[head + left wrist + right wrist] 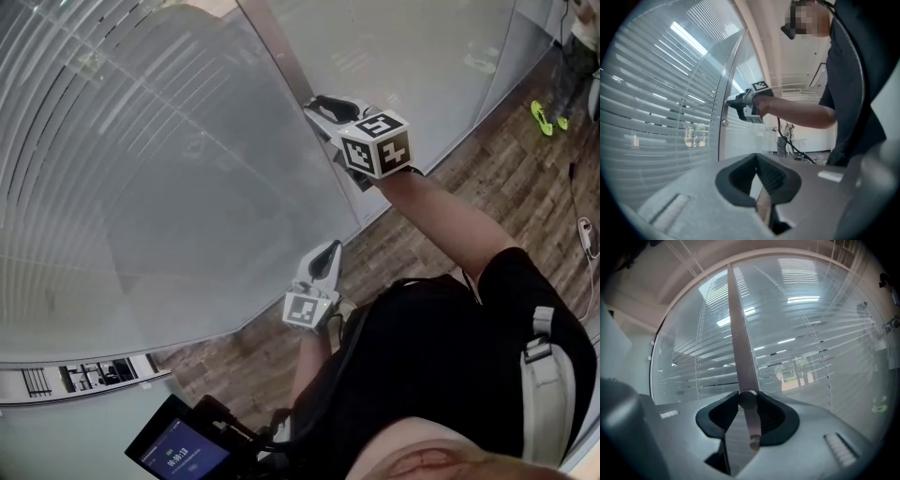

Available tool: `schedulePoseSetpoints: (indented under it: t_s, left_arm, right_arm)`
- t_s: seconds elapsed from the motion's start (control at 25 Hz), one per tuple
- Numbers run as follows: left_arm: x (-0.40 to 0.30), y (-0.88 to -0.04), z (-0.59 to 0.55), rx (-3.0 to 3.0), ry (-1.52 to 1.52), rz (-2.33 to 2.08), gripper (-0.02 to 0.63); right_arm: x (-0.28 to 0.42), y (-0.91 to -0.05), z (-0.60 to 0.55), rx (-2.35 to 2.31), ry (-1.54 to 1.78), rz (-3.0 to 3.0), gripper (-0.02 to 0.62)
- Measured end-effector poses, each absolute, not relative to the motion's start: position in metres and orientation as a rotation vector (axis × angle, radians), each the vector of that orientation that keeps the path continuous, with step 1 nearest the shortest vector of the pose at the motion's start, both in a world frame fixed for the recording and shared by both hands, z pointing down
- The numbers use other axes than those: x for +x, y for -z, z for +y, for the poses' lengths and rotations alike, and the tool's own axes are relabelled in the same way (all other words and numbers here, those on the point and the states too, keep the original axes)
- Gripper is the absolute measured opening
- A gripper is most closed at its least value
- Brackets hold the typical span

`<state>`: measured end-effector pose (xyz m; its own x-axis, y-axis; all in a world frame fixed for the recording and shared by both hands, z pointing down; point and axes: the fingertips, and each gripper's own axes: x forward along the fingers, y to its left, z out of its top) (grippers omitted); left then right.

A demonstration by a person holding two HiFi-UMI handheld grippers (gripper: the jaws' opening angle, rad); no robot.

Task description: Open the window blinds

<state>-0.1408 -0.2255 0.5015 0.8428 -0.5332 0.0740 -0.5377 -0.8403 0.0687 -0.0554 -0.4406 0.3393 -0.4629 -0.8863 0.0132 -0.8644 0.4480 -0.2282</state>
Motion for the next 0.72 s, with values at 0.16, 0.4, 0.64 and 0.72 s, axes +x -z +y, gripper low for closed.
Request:
schedulePoseSetpoints:
  t_s: [0.16, 0.4, 0.64, 0.72]
  left_arm:
    - [-0.145, -0.501, -0.226, 2.934, -0.088, -0.852, 0.003]
    - [-0.139, -0.508, -0.224, 2.954, -0.055, -0.865, 0.003]
    - [-0.136, -0.500, -0.228, 2.953, -0.073, -0.847, 0.003]
    - [-0.133, -0.499, -0.227, 2.946, -0.088, -0.832, 0.003]
  right_arm:
    - [-0.056, -0.342, -0.442, -1.572, 0.311, 2.565, 0.130]
    - [-0.054, -0.346, -0.444, -1.588, 0.277, 2.590, 0.130]
    - [-0.058, -0.346, -0.448, -1.594, 0.187, 2.676, 0.165]
    - [-0.060, -0.345, -0.446, -1.610, 0.056, 2.748, 0.232]
